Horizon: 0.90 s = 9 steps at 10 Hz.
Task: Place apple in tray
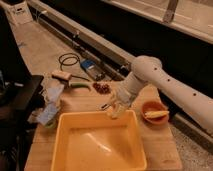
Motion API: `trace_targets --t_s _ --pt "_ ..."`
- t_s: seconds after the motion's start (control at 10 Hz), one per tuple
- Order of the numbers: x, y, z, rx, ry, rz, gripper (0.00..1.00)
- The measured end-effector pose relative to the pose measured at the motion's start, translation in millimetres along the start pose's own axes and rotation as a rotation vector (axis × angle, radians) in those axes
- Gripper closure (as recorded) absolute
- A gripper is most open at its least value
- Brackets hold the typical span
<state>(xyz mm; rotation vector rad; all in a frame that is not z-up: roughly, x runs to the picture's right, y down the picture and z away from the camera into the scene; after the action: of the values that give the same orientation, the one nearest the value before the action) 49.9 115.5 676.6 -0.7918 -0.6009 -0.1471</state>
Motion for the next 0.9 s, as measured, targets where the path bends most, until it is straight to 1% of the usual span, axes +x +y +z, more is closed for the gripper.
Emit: trace_targets --t_s 0.1,0.2,0.3,0.4,0.9 --pt "6.6 9.2 13.2 -0.058 -0.001 -0.012 0.92" --pt "13.9 21.5 34.1 -0.137 -0.010 -0.031 0.81" --pt "18.6 33.5 48.5 -0.198 -0.015 -0.045 0.73" --pt "20.3 36.9 51.9 -0.214 -0.017 -0.047 0.71" --pt "20.9 37.3 51.6 -0.213 -0.017 -0.046 0.71"
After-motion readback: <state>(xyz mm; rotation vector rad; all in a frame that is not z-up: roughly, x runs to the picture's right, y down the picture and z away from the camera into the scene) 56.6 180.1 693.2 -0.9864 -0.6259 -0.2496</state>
